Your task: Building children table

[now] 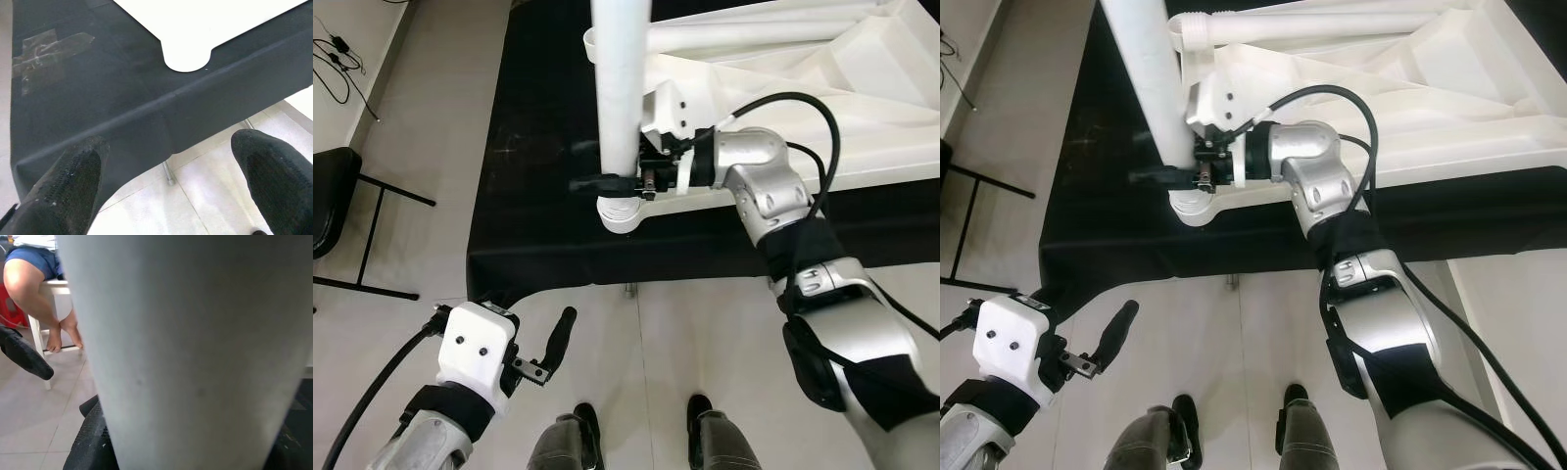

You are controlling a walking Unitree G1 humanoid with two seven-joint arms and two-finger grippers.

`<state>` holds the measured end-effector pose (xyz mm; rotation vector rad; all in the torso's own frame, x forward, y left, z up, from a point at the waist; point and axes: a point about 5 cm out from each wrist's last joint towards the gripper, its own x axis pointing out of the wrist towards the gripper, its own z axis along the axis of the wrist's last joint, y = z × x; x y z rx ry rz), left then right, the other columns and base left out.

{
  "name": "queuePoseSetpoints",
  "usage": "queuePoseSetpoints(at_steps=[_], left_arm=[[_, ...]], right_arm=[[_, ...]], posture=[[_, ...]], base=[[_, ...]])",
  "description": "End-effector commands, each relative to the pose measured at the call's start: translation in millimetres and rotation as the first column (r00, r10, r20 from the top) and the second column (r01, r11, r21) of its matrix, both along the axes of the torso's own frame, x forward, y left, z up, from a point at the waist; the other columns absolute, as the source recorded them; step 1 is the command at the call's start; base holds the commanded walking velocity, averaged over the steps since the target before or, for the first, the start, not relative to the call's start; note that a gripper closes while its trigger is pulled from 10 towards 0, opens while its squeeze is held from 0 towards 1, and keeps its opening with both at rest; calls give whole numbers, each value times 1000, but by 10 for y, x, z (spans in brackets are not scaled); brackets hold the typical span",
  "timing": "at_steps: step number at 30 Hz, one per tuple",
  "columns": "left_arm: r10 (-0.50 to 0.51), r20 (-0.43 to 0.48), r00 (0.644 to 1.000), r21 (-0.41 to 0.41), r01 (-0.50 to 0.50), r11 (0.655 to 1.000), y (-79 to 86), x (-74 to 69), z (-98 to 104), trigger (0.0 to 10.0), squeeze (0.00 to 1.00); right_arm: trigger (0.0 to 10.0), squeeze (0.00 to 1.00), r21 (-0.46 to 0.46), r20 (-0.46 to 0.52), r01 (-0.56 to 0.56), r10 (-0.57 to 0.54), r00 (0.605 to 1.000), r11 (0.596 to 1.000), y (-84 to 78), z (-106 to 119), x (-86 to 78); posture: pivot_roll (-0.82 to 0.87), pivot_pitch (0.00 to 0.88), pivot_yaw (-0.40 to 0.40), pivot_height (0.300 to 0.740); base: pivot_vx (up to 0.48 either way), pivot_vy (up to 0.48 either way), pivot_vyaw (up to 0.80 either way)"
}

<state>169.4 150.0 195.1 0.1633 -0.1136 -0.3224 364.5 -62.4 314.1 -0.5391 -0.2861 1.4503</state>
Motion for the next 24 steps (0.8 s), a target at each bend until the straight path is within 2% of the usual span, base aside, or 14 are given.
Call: queuePoseSetpoints(at_steps=[1, 7, 9, 15, 20, 24], left_arm=[[12, -20, 1000, 4, -12, 1000, 11, -20, -48, 10000, 0], [13, -17, 1000, 1, -13, 1000, 9, -13, -54, 10000, 0], [14, -15, 1000, -1, -14, 1000, 8, -9, -55, 10000, 0], [17, -9, 1000, -3, -17, 1000, 3, -4, -53, 10000, 0], [21, -6, 1000, -4, -21, 1000, -2, -2, -52, 10000, 0], [24, -3, 1000, -6, -24, 1000, -12, -1, -48, 10000, 0]], right_arm=[[10000, 0, -75, -60, -15, 10, 998, 997, 57, -176, 8], [10000, 0, -182, -75, -103, 91, 993, 978, 94, -193, -37], [10000, 0, -234, -90, -164, 147, 985, 958, 124, -188, -78], [10000, 0, -325, -78, -223, 208, 975, 919, 220, -162, -115], [10000, 0, -323, -78, -210, 195, 978, 923, 291, -145, -99], [10000, 0, -248, -135, -129, 97, 986, 960, 367, -156, -24]], posture=[[81, 434, 87, 740], [70, 437, 76, 740], [66, 438, 72, 740], [62, 439, 58, 740], [58, 441, 51, 740], [57, 443, 50, 740]], base=[[0, 0, 0], [0, 0, 0], [0, 0, 0], [0, 0, 0], [0, 0, 0], [0, 0, 0]])
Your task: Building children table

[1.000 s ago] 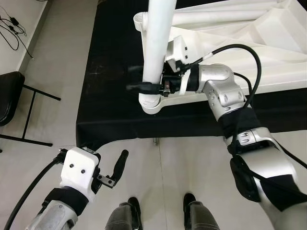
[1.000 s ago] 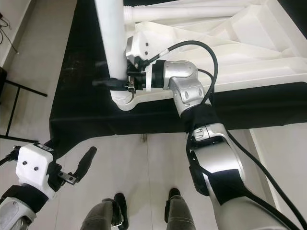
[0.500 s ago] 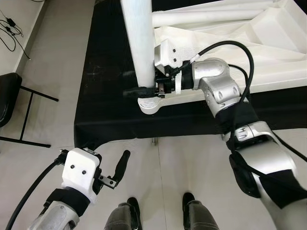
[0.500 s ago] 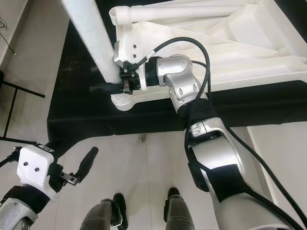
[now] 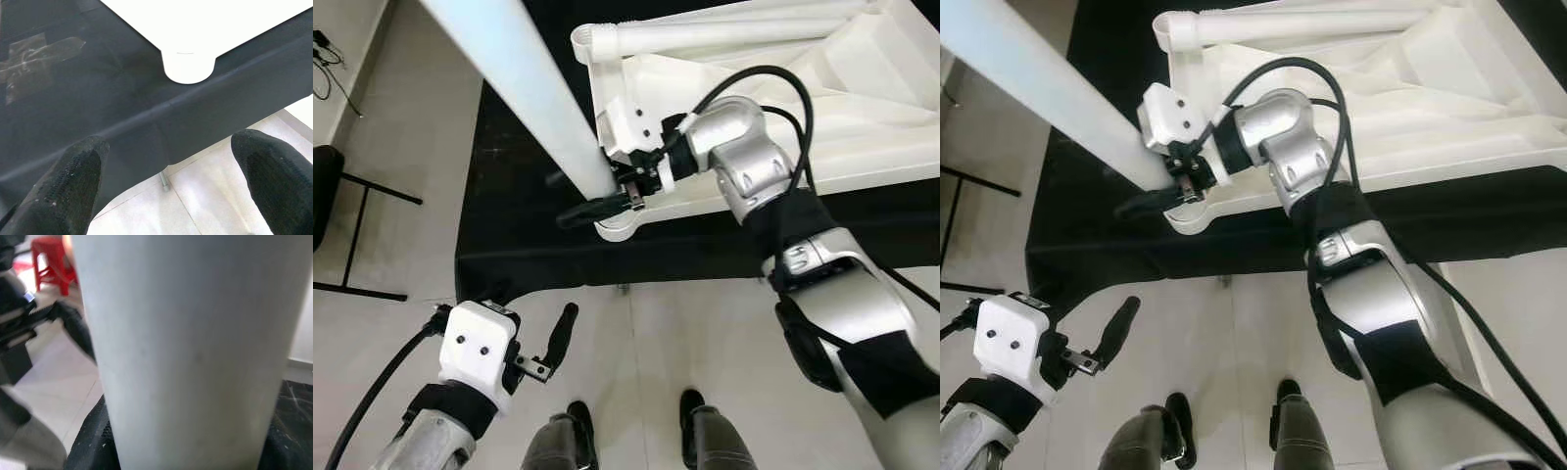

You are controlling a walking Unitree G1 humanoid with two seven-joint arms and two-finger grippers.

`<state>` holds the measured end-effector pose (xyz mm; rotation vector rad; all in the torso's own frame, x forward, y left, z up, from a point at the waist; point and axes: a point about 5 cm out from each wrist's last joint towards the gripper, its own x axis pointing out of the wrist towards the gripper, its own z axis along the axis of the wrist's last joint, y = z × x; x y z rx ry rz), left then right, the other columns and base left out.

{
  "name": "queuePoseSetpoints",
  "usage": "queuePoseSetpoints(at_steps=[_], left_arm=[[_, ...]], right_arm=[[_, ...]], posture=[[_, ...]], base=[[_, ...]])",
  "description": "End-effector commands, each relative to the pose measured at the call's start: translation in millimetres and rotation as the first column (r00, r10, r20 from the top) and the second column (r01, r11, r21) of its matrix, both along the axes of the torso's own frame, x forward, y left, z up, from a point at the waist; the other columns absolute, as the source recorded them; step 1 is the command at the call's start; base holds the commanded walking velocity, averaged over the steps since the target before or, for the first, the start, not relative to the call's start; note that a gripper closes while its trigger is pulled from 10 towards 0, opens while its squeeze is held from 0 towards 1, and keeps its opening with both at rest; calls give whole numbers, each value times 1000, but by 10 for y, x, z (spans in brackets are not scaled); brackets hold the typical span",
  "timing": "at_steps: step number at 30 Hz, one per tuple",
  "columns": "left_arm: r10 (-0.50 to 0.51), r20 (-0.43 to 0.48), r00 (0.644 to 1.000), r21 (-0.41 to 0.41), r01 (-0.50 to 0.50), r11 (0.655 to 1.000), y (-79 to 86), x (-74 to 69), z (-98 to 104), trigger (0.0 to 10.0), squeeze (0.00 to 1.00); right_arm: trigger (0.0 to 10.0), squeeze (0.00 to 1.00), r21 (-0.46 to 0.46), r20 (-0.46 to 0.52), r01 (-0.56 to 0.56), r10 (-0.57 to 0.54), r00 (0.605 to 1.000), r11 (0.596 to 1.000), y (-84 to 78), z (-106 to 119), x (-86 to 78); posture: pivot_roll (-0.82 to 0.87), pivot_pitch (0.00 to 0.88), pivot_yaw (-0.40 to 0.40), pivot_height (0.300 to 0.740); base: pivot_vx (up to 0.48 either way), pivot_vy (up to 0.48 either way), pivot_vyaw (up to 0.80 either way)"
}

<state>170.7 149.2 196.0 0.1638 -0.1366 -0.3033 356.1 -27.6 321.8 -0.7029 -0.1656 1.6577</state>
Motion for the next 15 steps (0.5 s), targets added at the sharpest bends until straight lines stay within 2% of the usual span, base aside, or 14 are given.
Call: queuePoseSetpoints(at_steps=[1, 4, 5, 7, 8, 9, 10, 11, 14, 15], left_arm=[[7, -27, 1000, -2, -7, 1000, -4, -14, -58, 10000, 0], [7, -26, 1000, -3, -7, 1000, -4, -14, -58, 10000, 0], [7, -26, 1000, -3, -7, 1000, -4, -14, -58, 10000, 0], [8, -26, 1000, -4, -9, 1000, -2, -13, -58, 10000, 0], [8, -26, 1000, -4, -9, 1000, -2, -13, -58, 10000, 0], [10, -25, 1000, -4, -10, 1000, -2, -9, -57, 10000, 0], [10, -25, 1000, -4, -10, 1000, -2, -9, -57, 10000, 0], [10, -25, 1000, -3, -11, 1000, -1, -6, -58, 10000, 0], [12, -25, 1000, -2, -12, 1000, 1, -2, -59, 10000, 0], [12, -25, 1000, -2, -12, 1000, 1, -2, -59, 10000, 0]], right_arm=[[10000, 0, -48, -102, 62, -66, 993, 997, 20, -233, 59], [10000, 0, 8, -157, 222, -218, 963, 975, 19, -262, 159], [10000, 0, 8, -157, 222, -218, 963, 975, 19, -262, 159], [10000, 0, 50, -206, 332, -316, 926, 942, -7, -287, 228], [10000, 0, 50, -206, 332, -316, 926, 942, -7, -287, 228], [10000, 0, 110, -269, 468, -427, 863, 877, -87, -335, 316], [10000, 0, 110, -269, 468, -427, 863, 877, -87, -335, 316], [10000, 0, 147, -297, 519, -463, 835, 842, -135, -360, 346], [10000, 0, 218, -338, 599, -516, 787, 771, -218, -386, 388], [10000, 0, 218, -338, 599, -516, 787, 771, -218, -386, 388]], posture=[[57, 443, 50, 740], [52, 443, 50, 740], [52, 443, 50, 740], [49, 444, 49, 740], [49, 444, 49, 740], [48, 444, 51, 740], [48, 444, 51, 740], [45, 445, 53, 740], [45, 445, 54, 740], [45, 445, 54, 740]], base=[[0, 0, 0], [0, 0, 0], [0, 0, 0], [0, 0, 0], [0, 0, 0], [0, 0, 0], [0, 0, 0], [0, 0, 0], [0, 0, 0], [0, 0, 0]])
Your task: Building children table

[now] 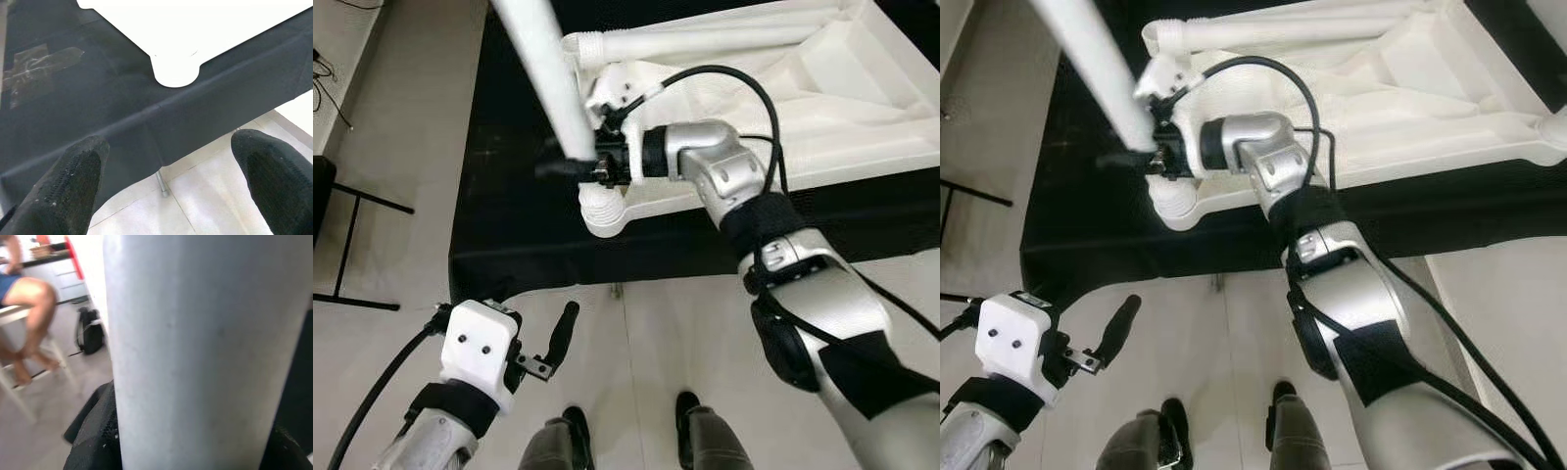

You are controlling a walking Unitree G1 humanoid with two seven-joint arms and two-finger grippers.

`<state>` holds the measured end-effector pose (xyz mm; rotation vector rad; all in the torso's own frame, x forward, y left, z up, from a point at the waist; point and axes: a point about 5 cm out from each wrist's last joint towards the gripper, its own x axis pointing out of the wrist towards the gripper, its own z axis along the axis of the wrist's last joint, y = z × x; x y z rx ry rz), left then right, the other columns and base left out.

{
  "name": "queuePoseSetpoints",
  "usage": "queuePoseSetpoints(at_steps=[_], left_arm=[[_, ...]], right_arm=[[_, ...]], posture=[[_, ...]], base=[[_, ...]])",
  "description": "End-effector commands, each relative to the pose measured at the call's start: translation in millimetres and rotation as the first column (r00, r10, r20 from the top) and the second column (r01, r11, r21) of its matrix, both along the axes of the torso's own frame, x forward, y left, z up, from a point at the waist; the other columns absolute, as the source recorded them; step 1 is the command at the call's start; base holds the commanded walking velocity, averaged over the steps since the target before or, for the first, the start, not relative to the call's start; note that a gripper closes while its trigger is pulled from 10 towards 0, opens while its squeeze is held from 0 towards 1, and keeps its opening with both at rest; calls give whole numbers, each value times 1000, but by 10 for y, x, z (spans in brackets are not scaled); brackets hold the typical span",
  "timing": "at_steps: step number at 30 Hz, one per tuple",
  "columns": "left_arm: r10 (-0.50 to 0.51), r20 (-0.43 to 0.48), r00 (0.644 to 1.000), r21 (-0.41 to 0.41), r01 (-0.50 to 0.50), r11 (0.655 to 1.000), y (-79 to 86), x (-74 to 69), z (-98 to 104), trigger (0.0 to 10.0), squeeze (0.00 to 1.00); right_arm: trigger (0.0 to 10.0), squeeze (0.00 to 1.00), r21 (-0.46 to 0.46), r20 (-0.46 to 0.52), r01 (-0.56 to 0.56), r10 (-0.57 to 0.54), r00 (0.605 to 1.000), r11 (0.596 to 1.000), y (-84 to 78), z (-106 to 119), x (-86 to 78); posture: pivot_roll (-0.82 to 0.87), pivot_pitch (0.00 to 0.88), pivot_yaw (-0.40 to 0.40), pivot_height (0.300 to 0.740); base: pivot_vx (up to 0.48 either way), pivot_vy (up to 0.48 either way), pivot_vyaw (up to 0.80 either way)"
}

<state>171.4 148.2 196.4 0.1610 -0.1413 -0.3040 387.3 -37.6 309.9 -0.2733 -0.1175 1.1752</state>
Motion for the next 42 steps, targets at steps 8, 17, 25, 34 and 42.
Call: queuePoseSetpoints(at_steps=[8, 17, 25, 34, 42], left_arm=[[13, -34, 999, 9, -13, 1000, 41, 3, -69, 10000, 0], [17, -37, 999, 19, -16, 1000, 63, 18, -73, 10000, 0], [16, -37, 999, 18, -16, 1000, 60, 18, -74, 10000, 0], [15, -36, 999, 15, -15, 1000, 50, 16, -75, 10000, 0], [16, -38, 999, 13, -15, 1000, 47, 10, -82, 10000, 0]], right_arm=[[10000, 0, 187, -41, 162, -157, 987, 969, -45, -412, -130], [10000, 0, 138, 61, -44, 36, 998, 990, 74, -451, -374], [10000, 0, -61, 133, -81, 89, 987, 995, 59, -492, -409], [10000, 0, -190, 118, -175, 199, 973, 966, 6, -440, -396], [10000, 0, -240, 71, -252, 276, 959, 938, -2, -423, -356]], posture=[[50, 443, 73, 740], [58, 441, 81, 740], [55, 441, 77, 740], [50, 439, 70, 740], [50, 431, 69, 740]], base=[[0, 0, 0], [0, 0, 0], [0, 0, 0], [0, 0, 0], [0, 0, 0]])
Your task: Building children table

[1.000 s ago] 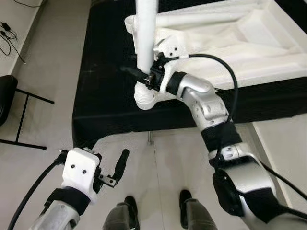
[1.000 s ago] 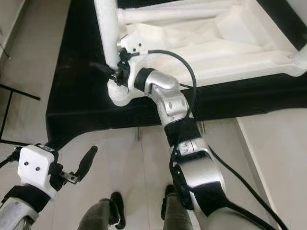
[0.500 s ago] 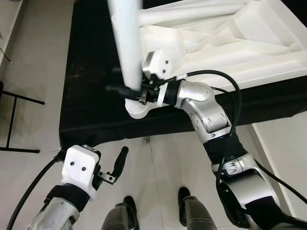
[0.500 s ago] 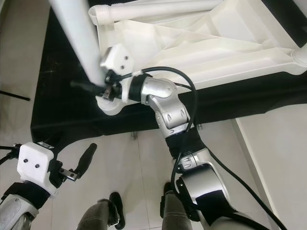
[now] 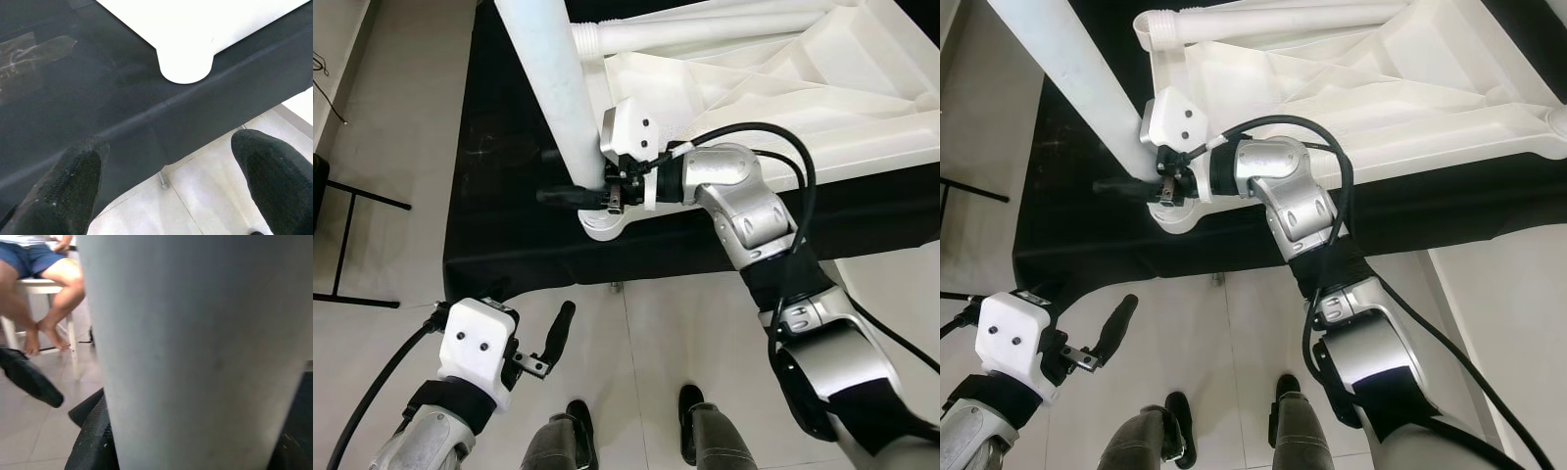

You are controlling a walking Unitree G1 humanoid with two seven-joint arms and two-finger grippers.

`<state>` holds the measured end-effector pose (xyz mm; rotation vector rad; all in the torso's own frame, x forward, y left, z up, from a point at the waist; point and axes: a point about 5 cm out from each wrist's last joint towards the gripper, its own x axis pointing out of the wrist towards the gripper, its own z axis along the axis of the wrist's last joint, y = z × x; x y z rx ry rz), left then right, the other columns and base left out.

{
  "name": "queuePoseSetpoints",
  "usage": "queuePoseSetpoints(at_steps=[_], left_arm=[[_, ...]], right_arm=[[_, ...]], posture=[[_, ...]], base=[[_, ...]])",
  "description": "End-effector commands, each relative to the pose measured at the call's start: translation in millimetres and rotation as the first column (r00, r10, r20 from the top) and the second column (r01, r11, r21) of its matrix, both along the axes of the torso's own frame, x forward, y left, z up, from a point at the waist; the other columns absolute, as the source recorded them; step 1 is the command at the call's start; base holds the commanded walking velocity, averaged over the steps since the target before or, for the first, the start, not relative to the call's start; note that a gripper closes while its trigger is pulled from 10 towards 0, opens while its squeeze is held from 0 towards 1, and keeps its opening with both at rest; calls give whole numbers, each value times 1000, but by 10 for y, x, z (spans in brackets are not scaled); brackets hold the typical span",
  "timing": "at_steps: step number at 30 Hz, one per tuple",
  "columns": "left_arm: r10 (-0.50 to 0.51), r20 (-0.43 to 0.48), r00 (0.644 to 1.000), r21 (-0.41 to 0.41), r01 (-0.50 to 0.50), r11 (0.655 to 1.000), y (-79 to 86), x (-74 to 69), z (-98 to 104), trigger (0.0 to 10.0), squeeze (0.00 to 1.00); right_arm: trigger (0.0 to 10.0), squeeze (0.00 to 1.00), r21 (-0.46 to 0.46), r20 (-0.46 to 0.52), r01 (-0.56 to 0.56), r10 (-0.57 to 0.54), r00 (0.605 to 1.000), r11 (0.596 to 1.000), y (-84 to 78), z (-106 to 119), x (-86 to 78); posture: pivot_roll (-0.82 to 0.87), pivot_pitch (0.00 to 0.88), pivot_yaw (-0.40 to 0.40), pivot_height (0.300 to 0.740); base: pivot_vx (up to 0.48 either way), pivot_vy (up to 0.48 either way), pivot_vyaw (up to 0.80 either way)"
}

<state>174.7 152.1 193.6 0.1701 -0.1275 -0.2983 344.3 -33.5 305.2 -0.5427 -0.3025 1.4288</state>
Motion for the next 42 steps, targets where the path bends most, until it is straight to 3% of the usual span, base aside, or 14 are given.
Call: queuePoseSetpoints(at_steps=[1, 10, 12, 13, 14, 17, 22, 24, 25, 30, 33, 36, 38, 42], left_arm=[[9, -27, 1000, 2, -9, 1000, 8, -23, -56, 10000, 0], [8, -30, 1000, 2, -8, 1000, 6, -22, -61, 10000, 0], [8, -30, 1000, 2, -8, 1000, 5, -20, -57, 10000, 0], [8, -30, 1000, 2, -8, 1000, 5, -20, -57, 10000, 0], [8, -30, 1000, 1, -8, 1000, 5, -19, -55, 10000, 0], [7, -30, 1000, 1, -7, 1000, 3, -17, -54, 10000, 0], [8, -30, 1000, 1, -8, 1000, 6, -15, -54, 10000, 0], [9, -29, 1000, 2, -9, 1000, 15, -13, -55, 10000, 0], [10, -28, 1000, 2, -10, 1000, 21, -10, -54, 10000, 0], [12, -27, 1000, 6, -12, 1000, 34, -1, -53, 10000, 0], [10, -29, 1000, 9, -10, 1000, 43, 5, -59, 10000, 0], [9, -30, 1000, 10, -9, 1000, 46, 9, -63, 10000, 0], [11, -30, 999, 13, -11, 1000, 51, 21, -65, 10000, 0], [13, -28, 1000, 15, -13, 1000, 49, 33, -66, 10000, 0]], right_arm=[[10000, 0, -131, -132, 13, -31, 991, 991, -19, -379, 85], [10000, 0, -138, -165, 37, -59, 985, 990, 54, -411, 117], [10000, 0, -111, -212, 174, -194, 958, 978, 64, -473, 203], [10000, 0, -111, -212, 174, -194, 958, 978, 64, -473, 203], [10000, 0, -94, -237, 268, -283, 929, 959, 49, -510, 255], [10000, 0, -60, -274, 397, -398, 876, 916, 7, -551, 328], [10000, 0, 8, -307, 513, -486, 818, 859, -53, -565, 360], [10000, 0, 100, -327, 616, -558, 762, 782, -98, -648, 267], [10000, 0, 126, -331, 628, -564, 756, 768, -95, -697, 198], [10000, 0, 170, -356, 612, -531, 769, 772, -2, -827, -10], [10000, 0, 241, -332, 524, -438, 835, 817, 110, -765, -117], [10000, 0, 258, -300, 478, -400, 866, 840, 145, -718, -140], [10000, 0, 243, -221, 414, -366, 904, 877, 173, -633, -135], [10000, 0, 207, -153, 398, -372, 916, 894, 175, -570, -126]], posture=[[51, 431, 70, 740], [51, 430, 70, 740], [53, 437, 72, 740], [53, 437, 72, 740], [53, 436, 72, 740], [51, 437, 72, 740], [49, 438, 70, 740], [45, 437, 67, 740], [46, 437, 71, 740], [46, 435, 80, 740], [47, 429, 84, 740], [49, 427, 83, 740], [48, 423, 82, 740], [51, 423, 78, 740]], base=[[0, 0, 0], [0, 0, 0], [0, 0, 0], [0, 0, 0], [0, 0, 0], [0, 0, 0], [0, 0, 0], [0, 0, 0], [0, 0, 0], [0, 0, 0], [0, 0, 0], [0, 0, 0], [0, 0, 0], [0, 0, 0]])
